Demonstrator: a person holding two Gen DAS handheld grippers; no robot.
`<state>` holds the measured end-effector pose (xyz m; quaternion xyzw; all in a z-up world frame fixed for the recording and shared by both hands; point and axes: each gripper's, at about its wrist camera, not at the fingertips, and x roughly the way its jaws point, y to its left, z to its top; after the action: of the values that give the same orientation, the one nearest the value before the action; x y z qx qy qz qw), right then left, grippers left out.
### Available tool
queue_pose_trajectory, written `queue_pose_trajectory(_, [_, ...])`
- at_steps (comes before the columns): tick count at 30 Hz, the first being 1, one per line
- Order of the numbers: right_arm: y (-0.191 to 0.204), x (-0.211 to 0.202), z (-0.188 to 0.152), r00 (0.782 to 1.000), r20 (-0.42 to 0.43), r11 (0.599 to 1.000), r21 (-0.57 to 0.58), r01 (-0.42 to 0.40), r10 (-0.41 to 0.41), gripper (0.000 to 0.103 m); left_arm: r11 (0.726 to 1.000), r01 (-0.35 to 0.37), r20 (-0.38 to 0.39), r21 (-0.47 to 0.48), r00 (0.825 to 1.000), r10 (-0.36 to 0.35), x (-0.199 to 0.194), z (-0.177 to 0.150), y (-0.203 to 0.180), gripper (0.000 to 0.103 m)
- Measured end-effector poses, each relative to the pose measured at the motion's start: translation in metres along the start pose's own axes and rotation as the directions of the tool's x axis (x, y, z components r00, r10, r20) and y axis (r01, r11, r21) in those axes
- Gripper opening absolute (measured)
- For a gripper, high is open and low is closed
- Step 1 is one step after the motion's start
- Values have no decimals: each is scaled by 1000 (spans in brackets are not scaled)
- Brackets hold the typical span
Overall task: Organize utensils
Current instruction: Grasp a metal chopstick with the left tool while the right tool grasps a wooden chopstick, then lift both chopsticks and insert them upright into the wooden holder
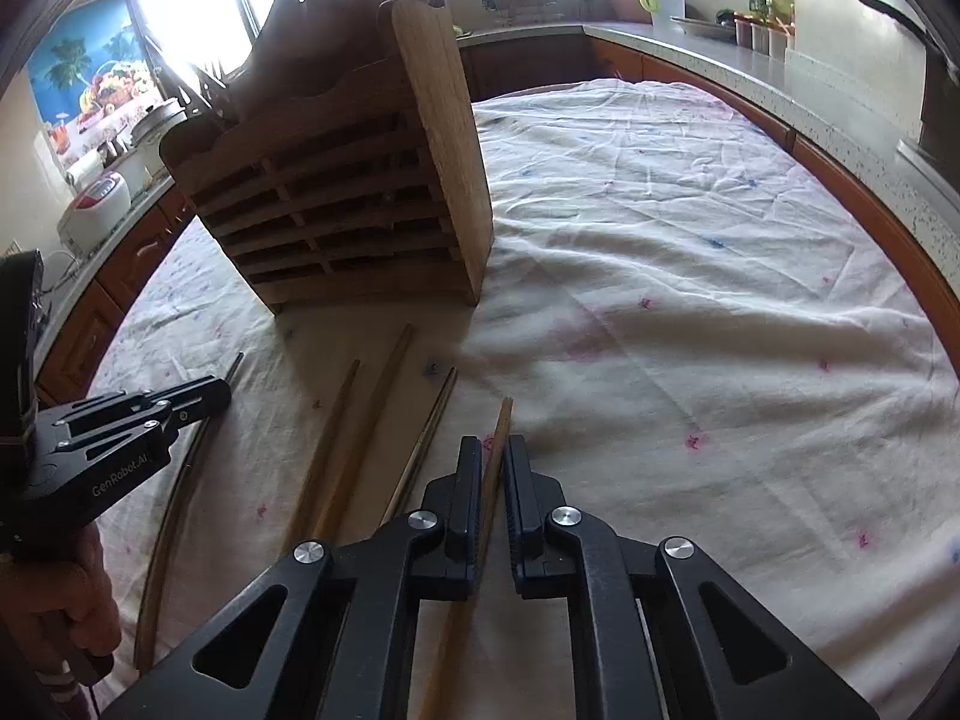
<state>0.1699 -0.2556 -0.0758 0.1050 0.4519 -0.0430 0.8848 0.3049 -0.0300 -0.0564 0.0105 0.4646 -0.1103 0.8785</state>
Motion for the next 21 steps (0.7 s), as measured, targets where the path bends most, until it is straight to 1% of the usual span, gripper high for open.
queue_pose_trajectory(4, [-1, -19, 0, 998, 35, 999, 21, -43, 42, 5, 997, 58, 59, -55, 997, -54, -35, -8, 13, 3])
queue_pose_trajectory(8, [3, -48, 4, 992, 88, 996, 13, -91, 89, 5, 987, 128, 141, -99, 983, -114, -78, -18, 25, 3])
queue_pose_trajectory(12, [8, -80, 8, 980, 150, 992, -1, -129, 128, 5, 974, 190, 228, -125, 961, -158, -123, -30, 34, 3])
queue_pose_trajectory(14, [12, -96, 10, 973, 179, 990, -10, -144, 143, 5, 970, 207, 265, -128, 950, -167, -146, -36, 38, 3])
queue_pose_trajectory(17, [18, -123, 14, 959, 233, 987, -28, -160, 162, 5, 965, 230, 316, -126, 931, -181, -180, -44, 46, 3])
queue_pose_trajectory(21, [21, -159, 23, 933, 311, 984, -49, -171, 178, 5, 957, 259, 368, -128, 909, -197, -211, -52, 51, 3])
